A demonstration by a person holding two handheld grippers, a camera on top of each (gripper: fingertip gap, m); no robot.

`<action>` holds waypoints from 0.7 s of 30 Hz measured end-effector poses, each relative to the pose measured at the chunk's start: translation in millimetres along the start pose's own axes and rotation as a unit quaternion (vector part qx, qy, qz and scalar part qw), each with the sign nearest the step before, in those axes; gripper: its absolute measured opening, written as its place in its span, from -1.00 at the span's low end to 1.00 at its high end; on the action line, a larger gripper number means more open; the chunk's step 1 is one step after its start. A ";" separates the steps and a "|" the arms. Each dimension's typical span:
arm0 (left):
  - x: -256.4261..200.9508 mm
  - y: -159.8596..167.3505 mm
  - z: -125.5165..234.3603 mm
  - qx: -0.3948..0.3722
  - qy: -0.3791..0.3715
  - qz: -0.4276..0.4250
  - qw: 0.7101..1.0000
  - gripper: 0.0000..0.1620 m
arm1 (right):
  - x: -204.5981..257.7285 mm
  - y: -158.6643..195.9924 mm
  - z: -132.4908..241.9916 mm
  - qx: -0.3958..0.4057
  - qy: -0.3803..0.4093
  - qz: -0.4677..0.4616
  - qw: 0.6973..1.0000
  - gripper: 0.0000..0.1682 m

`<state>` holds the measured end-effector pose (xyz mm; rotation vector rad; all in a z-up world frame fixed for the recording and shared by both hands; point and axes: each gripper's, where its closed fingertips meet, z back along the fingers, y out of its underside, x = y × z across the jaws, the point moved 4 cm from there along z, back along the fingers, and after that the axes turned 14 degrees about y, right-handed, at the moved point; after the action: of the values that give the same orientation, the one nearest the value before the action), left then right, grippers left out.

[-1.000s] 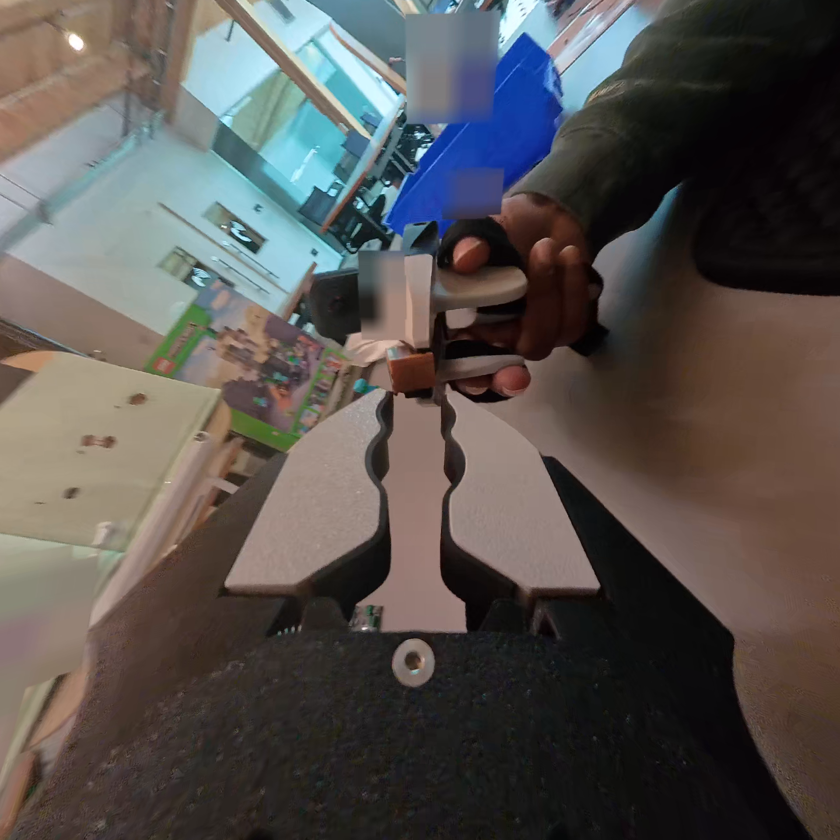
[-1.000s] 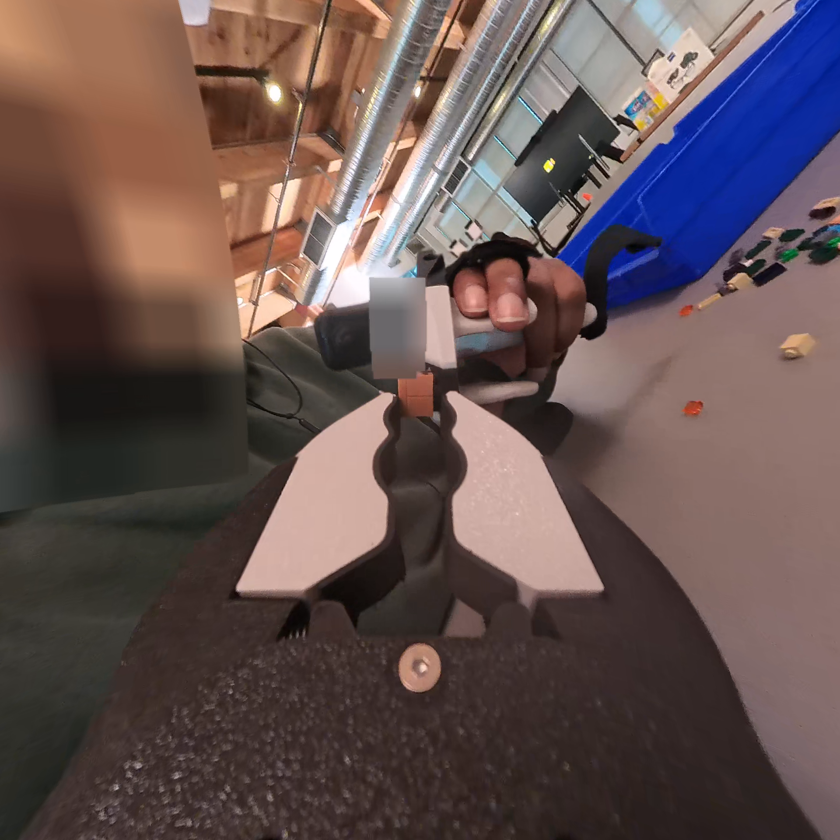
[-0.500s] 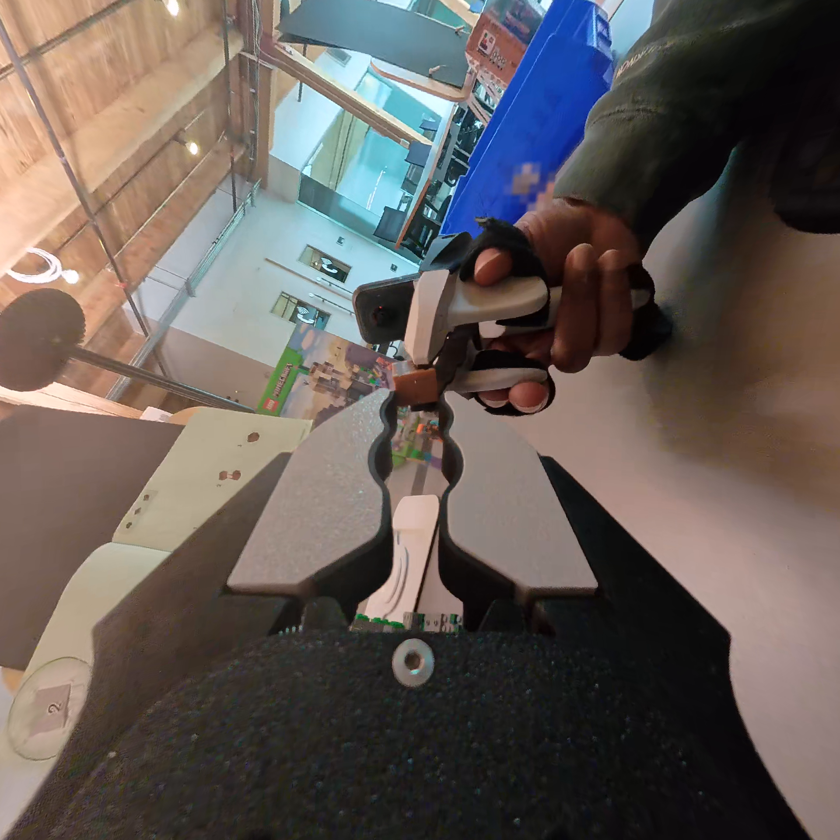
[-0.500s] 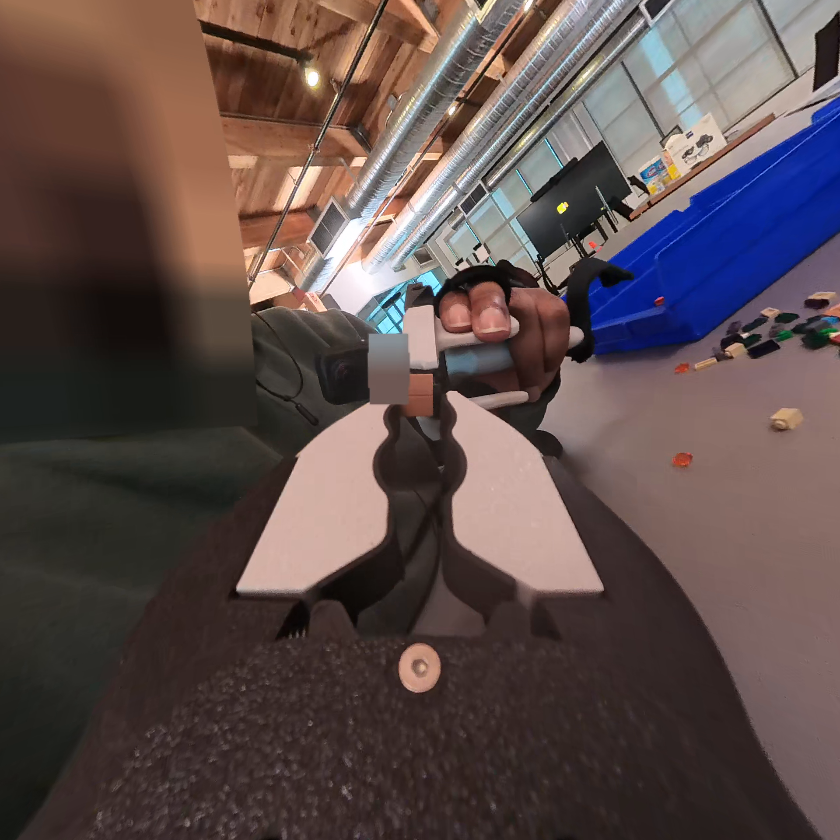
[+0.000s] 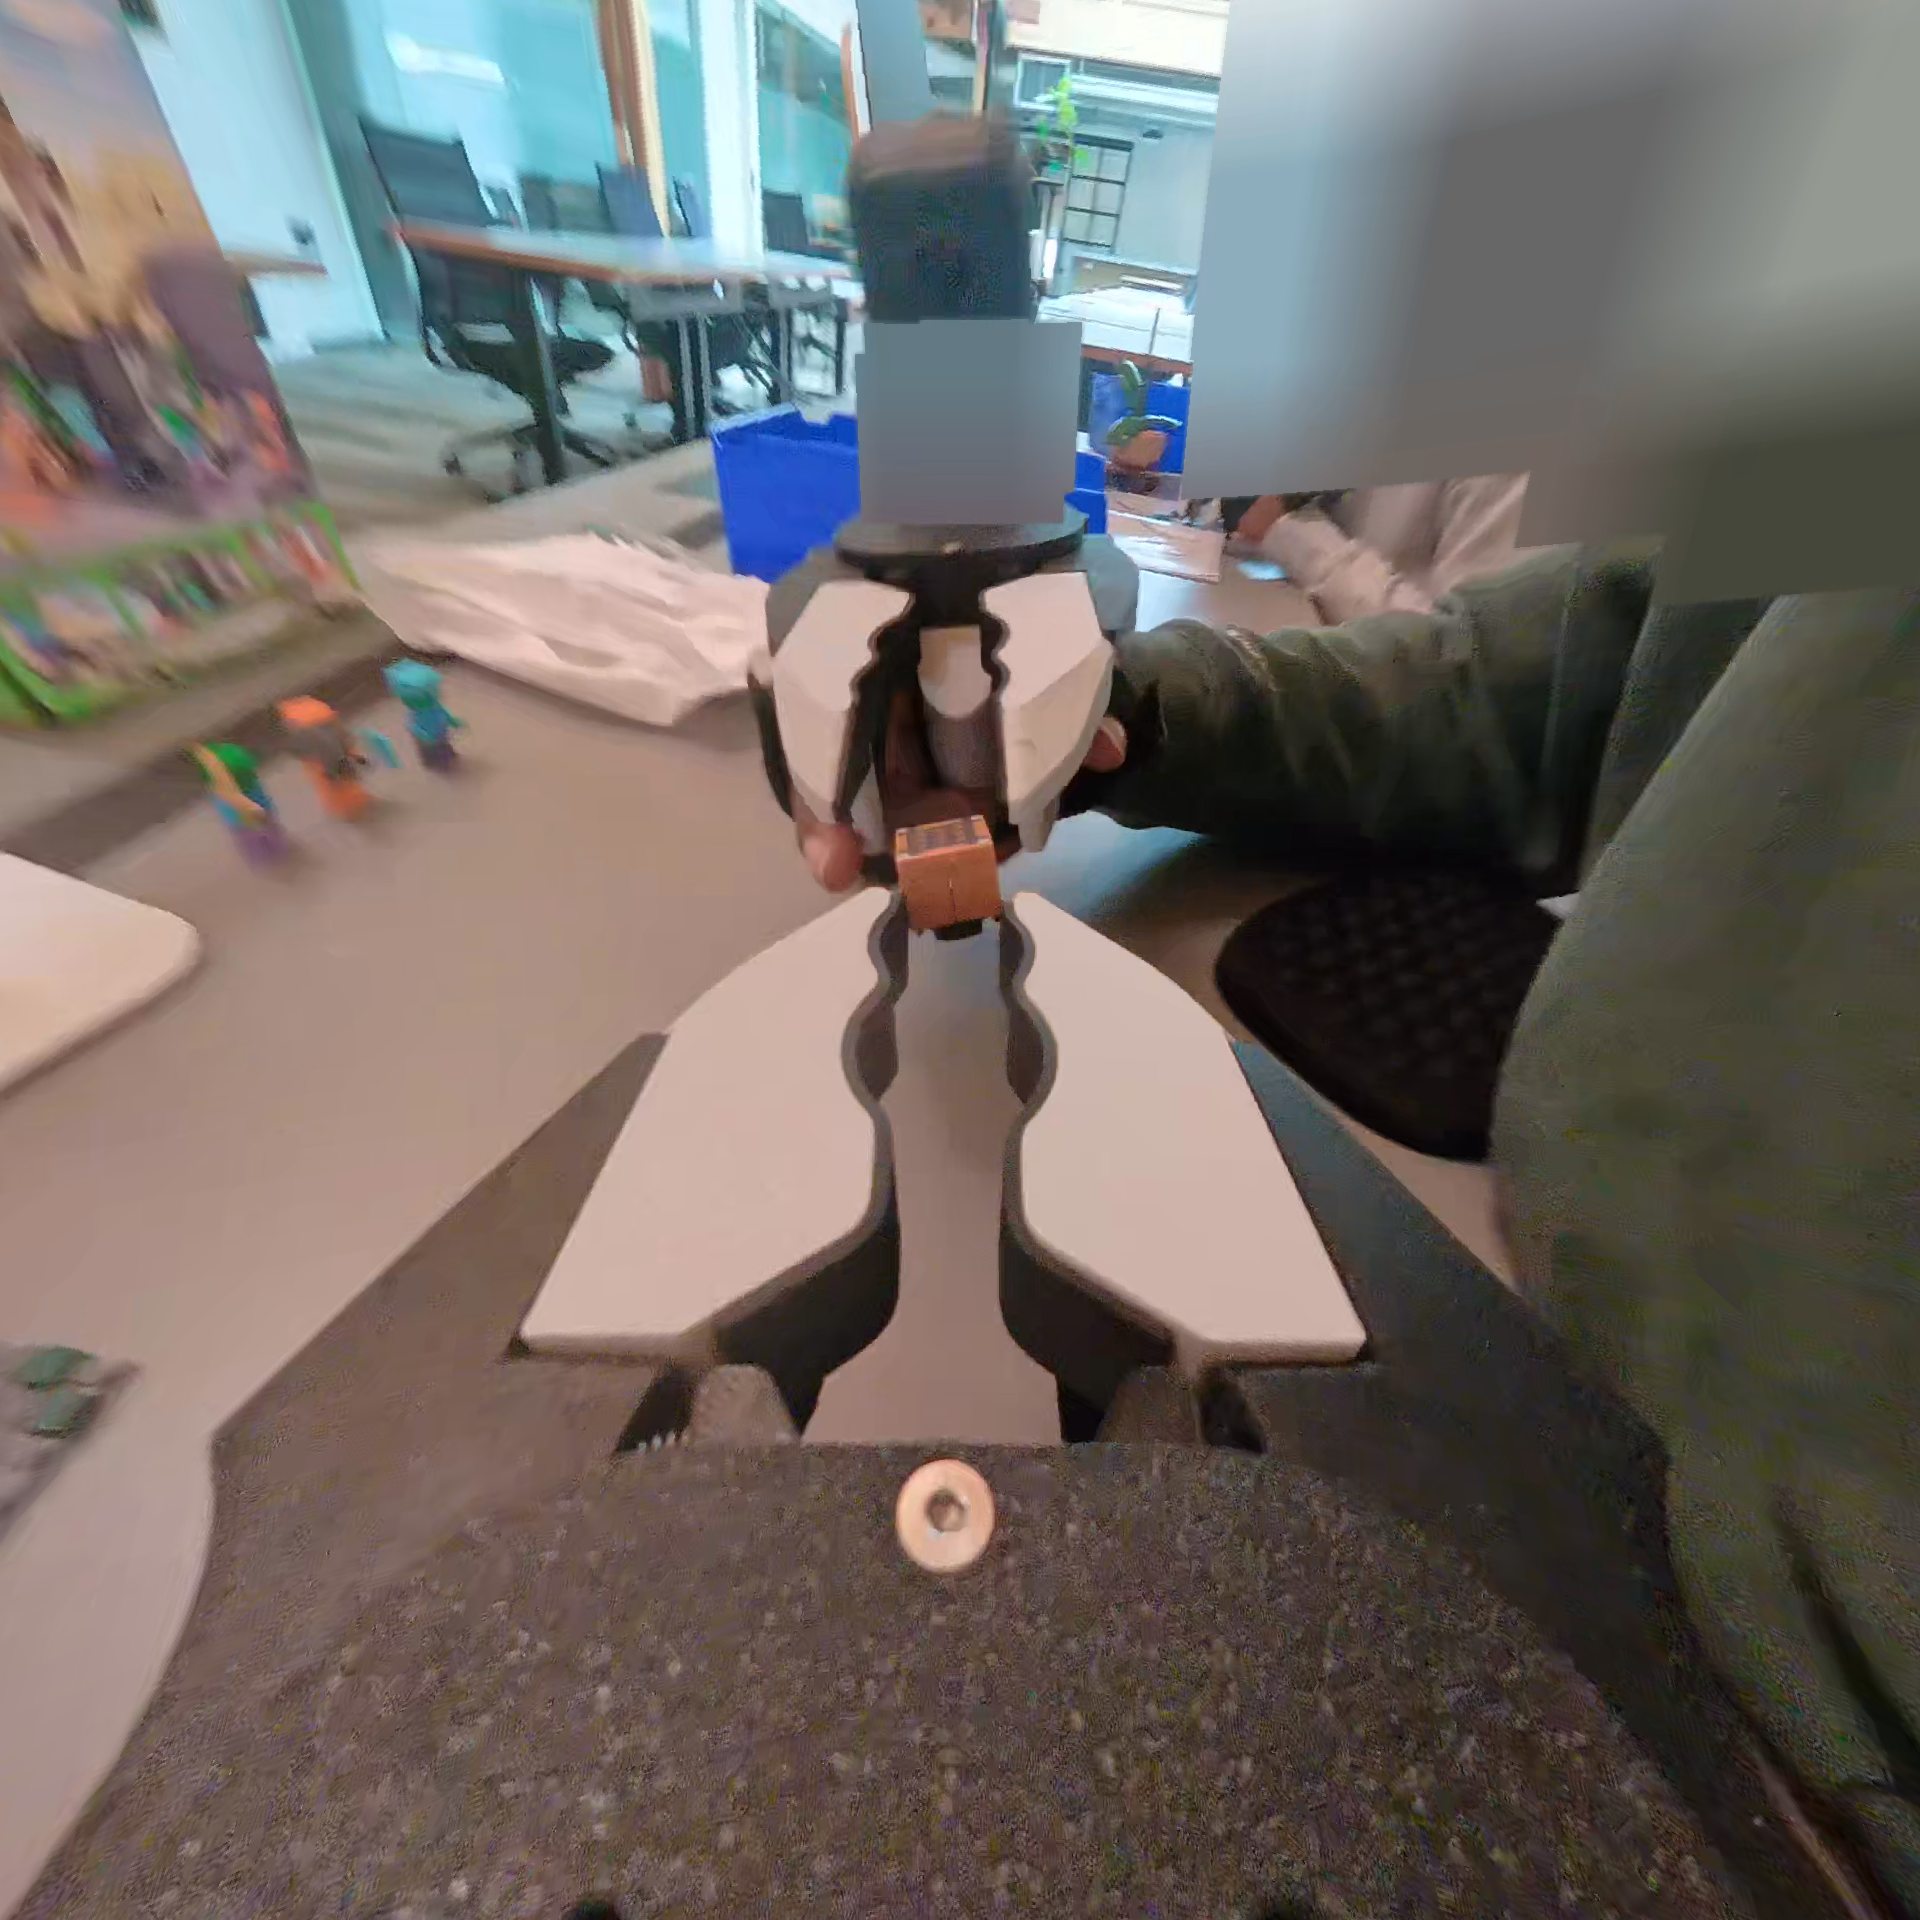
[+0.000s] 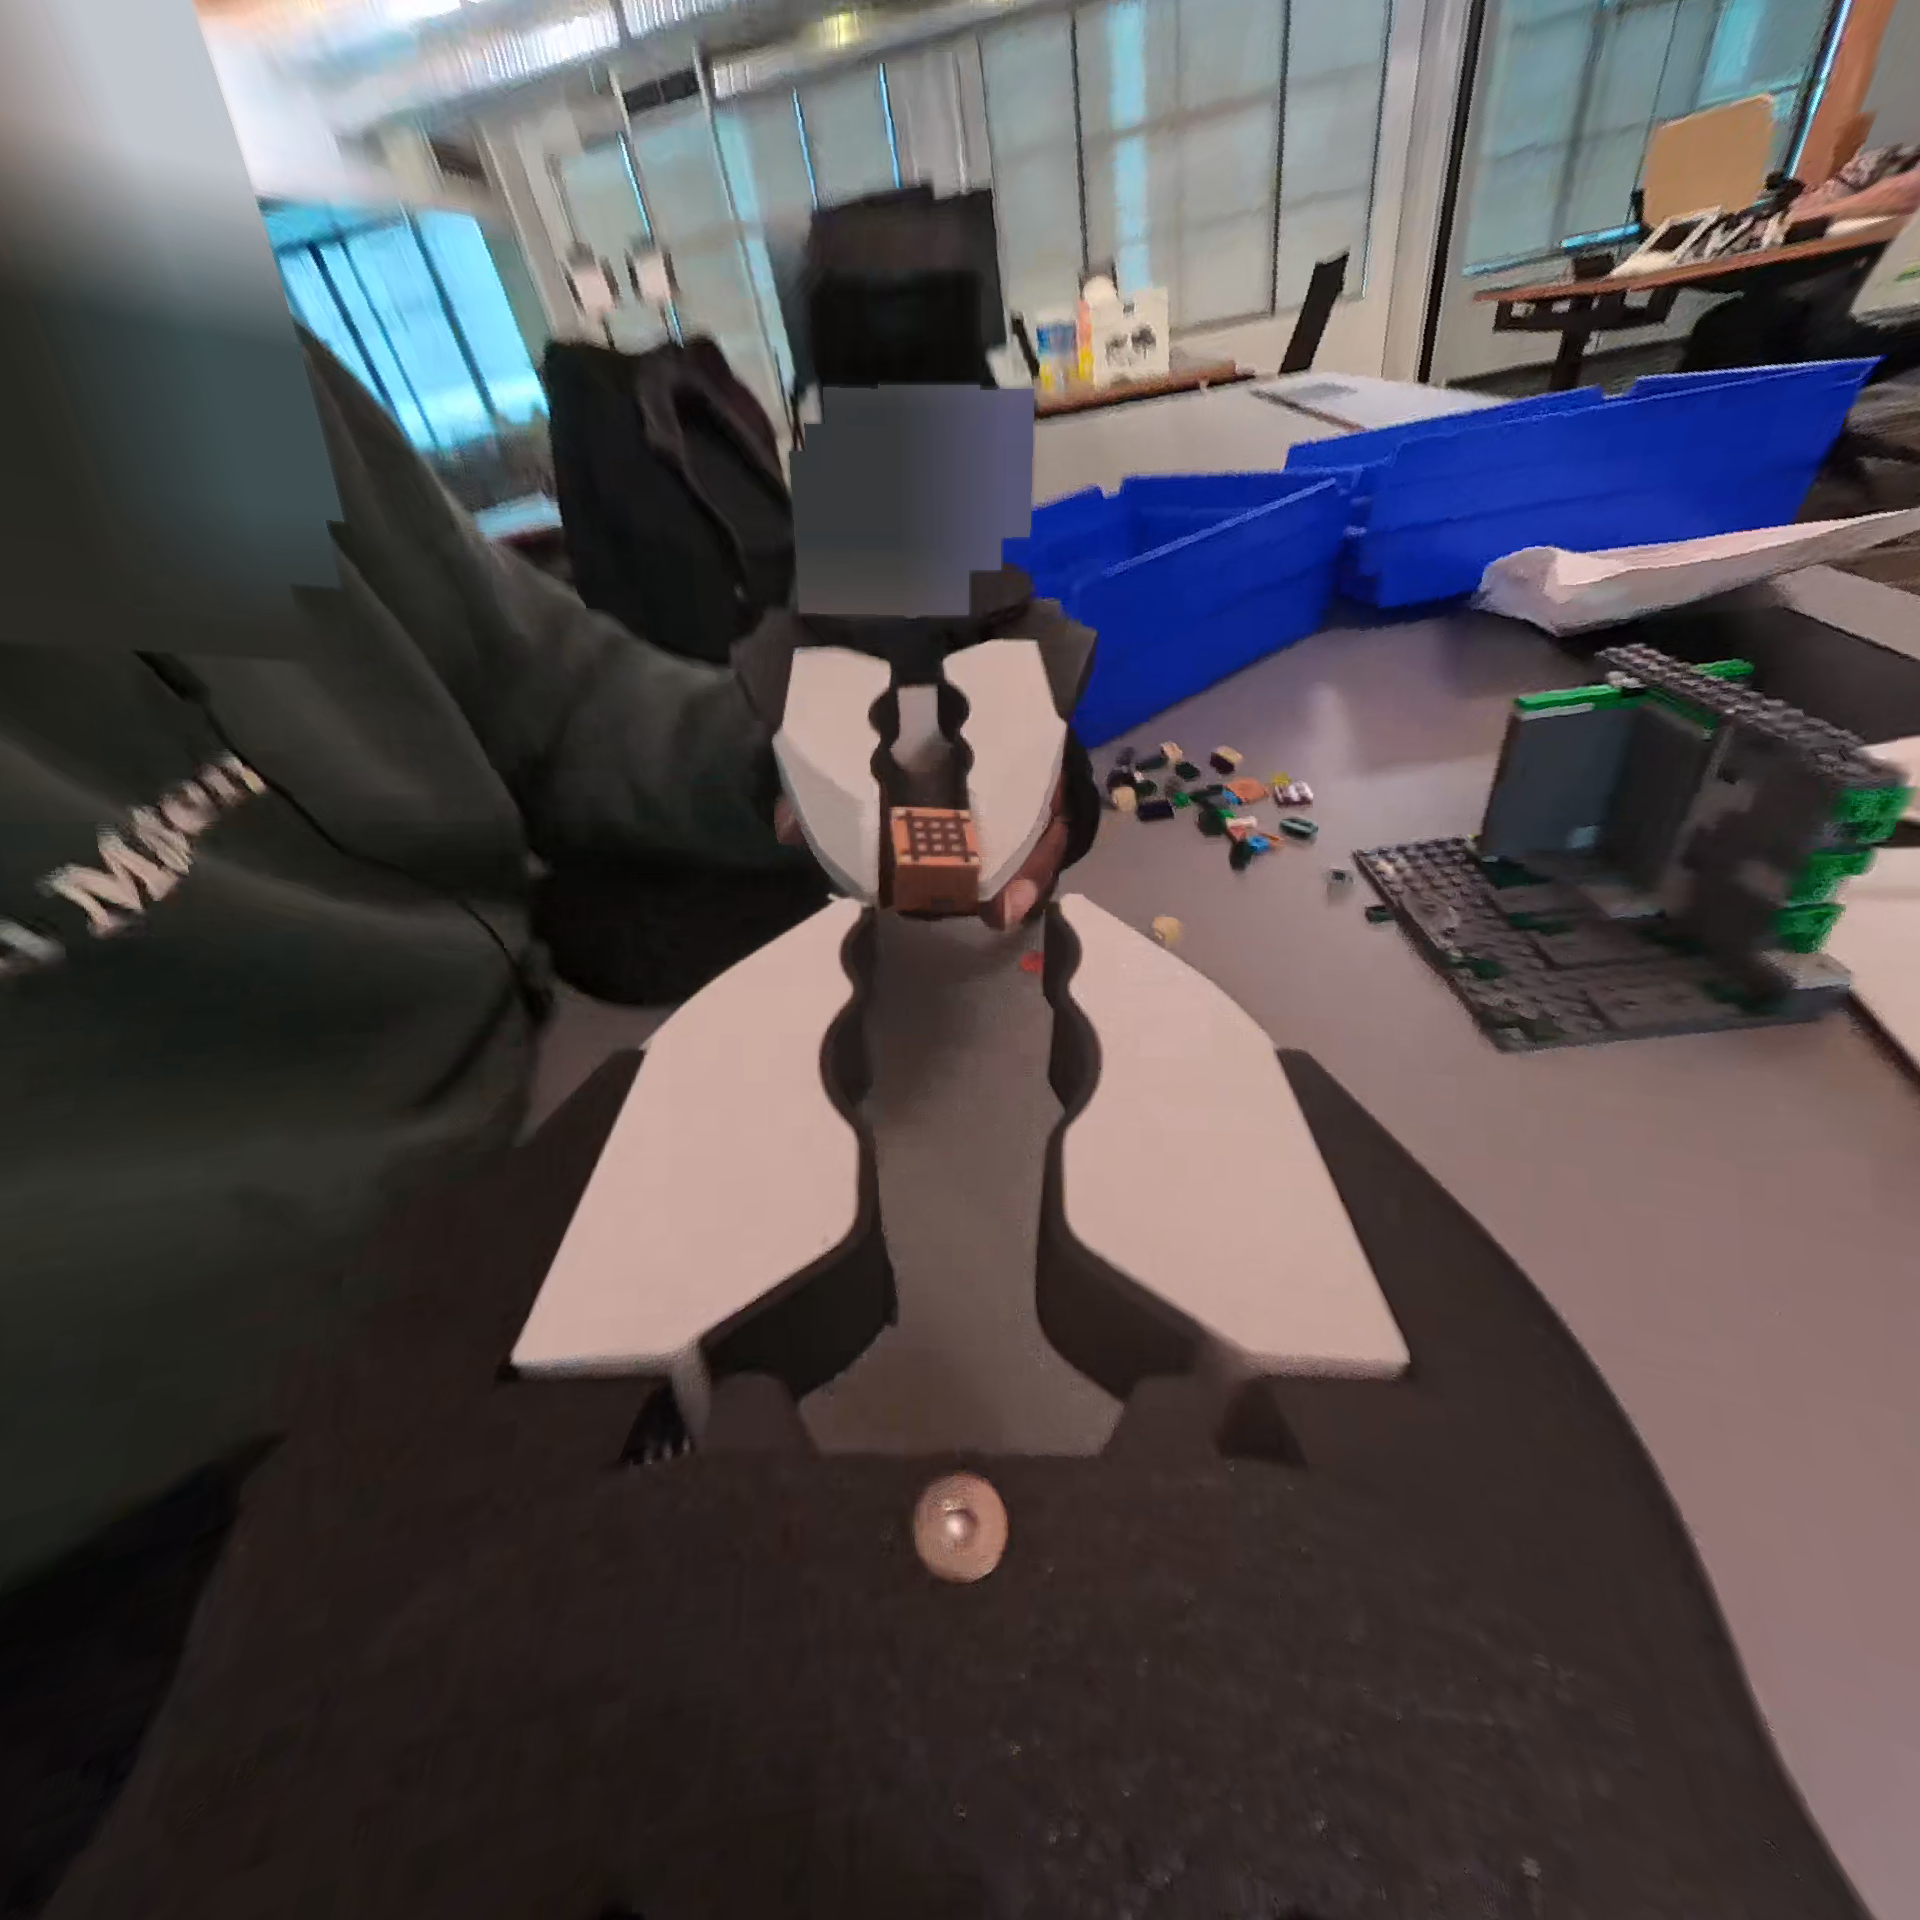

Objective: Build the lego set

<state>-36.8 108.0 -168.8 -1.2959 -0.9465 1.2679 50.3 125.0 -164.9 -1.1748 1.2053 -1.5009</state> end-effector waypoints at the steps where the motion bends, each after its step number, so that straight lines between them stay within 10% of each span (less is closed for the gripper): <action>1: 0.6 2.1 -1.3 -0.004 0.012 0.028 1.000 -0.80 | 1.6 2.3 -0.7 0.015 0.004 0.022 1.000 -0.64; 10: 2.5 14.3 -8.1 -0.046 0.097 0.195 0.975 -0.80 | 13.4 19.4 -12.9 0.072 0.002 0.074 0.995 -0.73; 21: 4.8 19.3 -7.2 -0.038 0.101 0.200 0.974 -0.80 | 11.3 24.0 -11.6 0.091 -0.025 0.009 0.996 -0.67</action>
<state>-31.5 108.8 -189.3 -1.7006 -0.6096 1.3780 38.3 112.2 -187.9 -1.0711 1.0204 -1.5237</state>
